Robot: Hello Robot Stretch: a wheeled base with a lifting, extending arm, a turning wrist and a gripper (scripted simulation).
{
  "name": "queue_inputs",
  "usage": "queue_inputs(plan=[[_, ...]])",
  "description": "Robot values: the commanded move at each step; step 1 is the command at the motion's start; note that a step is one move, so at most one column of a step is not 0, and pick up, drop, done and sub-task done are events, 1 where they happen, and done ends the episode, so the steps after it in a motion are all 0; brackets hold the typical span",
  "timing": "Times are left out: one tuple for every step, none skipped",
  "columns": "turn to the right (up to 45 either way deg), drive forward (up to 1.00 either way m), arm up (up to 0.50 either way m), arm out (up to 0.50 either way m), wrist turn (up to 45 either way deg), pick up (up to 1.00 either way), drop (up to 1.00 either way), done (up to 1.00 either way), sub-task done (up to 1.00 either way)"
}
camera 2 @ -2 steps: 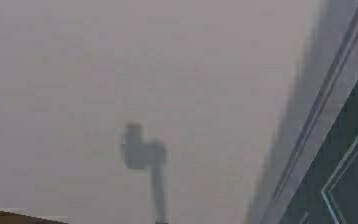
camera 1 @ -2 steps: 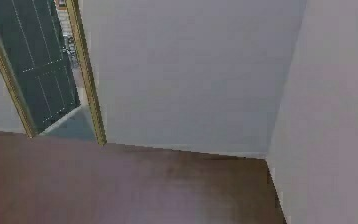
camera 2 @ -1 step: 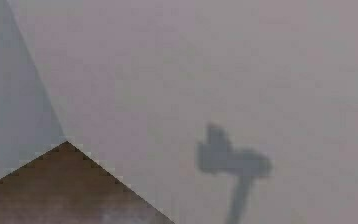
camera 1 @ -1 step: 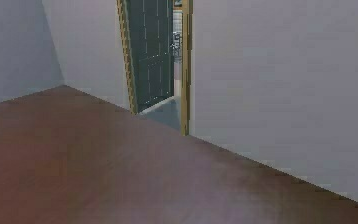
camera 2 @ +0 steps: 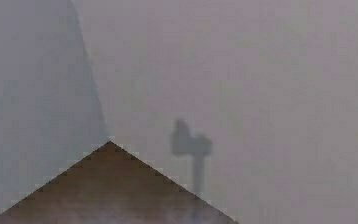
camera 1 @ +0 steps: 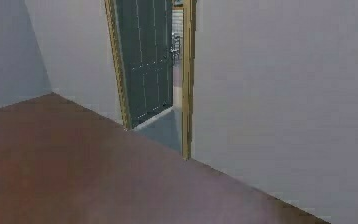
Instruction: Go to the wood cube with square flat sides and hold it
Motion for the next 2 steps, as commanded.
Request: queue_inputs(plan=[[45.0,0.0,0.0,0.0,0.0,0.0,0.0,0.0,0.0],[12.0,0.0,0.0,0.0,0.0,0.0,0.0,0.0,0.0]])
